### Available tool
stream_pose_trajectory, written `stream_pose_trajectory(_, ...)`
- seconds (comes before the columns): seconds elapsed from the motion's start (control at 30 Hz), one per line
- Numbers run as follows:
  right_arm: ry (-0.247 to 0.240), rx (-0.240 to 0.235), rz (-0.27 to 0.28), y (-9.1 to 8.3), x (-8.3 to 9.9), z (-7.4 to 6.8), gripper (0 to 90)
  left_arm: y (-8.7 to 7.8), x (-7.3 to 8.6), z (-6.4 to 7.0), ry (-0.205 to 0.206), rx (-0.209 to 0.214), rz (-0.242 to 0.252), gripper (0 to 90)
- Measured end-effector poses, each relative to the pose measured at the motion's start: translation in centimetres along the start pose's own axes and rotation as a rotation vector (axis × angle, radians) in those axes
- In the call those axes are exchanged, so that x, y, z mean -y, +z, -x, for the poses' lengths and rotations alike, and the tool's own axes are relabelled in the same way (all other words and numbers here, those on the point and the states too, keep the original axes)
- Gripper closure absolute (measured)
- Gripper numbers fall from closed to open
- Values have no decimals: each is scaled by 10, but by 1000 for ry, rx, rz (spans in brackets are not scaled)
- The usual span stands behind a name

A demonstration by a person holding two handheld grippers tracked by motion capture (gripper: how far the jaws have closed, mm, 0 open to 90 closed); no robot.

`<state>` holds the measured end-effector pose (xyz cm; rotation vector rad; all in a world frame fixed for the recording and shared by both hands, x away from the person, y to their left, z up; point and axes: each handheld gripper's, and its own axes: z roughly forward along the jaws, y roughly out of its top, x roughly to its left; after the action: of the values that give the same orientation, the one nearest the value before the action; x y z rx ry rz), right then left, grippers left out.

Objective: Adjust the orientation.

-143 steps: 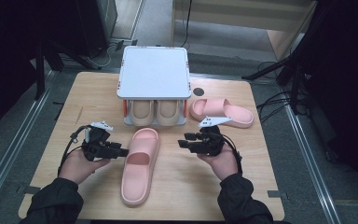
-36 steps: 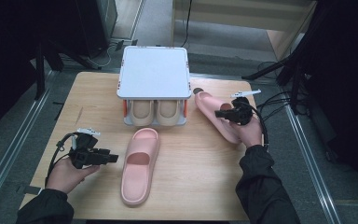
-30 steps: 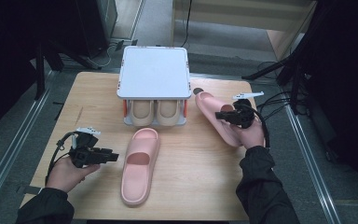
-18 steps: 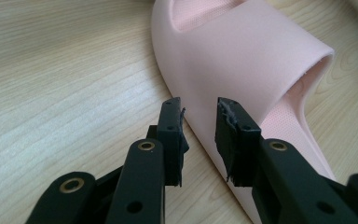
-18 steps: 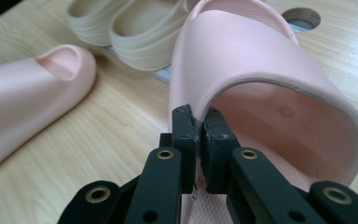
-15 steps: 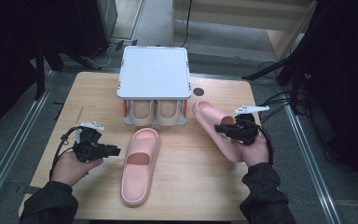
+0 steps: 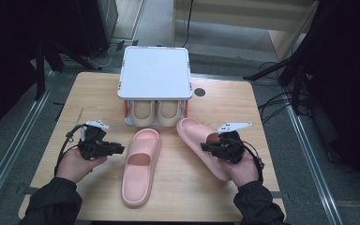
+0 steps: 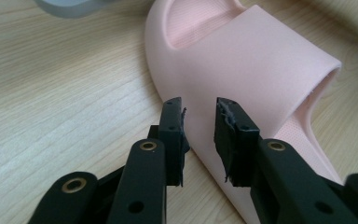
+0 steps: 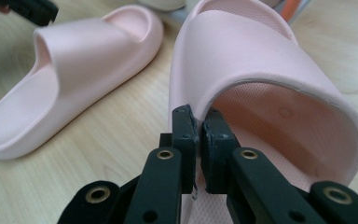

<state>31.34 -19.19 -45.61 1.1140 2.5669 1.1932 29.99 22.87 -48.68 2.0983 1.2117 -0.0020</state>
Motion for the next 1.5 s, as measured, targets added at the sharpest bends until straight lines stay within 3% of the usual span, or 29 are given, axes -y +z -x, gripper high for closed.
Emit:
stream_pose_trajectory(0.37,-80,-2,-111,34,-1,-24,860,10,3,-4,8,9,-43,718)
stream_pose_trajectory(0.47,-117,21,-123,41,-1,-30,860,12,4,-5,7,6,-48,718)
stream_pose_trajectory(0.63,-134,23,-144,50,-1,-37,857,15,4,-2,37,7,-61,715)
stream_pose_trajectory(0.83,-166,27,-159,61,-1,-47,852,17,5,0,42,17,-70,704)
stream_pose_trajectory(0.97,-160,34,-154,66,-1,-52,844,17,5,1,45,17,-72,706)
stream_pose_trajectory(1.2,-166,4,-145,77,-3,-62,815,18,4,3,51,14,-75,706)
stream_pose_trajectory(1.37,-172,-25,-115,78,-4,-61,729,18,5,3,45,17,-73,702)
stream_pose_trajectory(1.5,-90,-79,-63,61,-9,-52,701,17,5,3,46,18,-72,698)
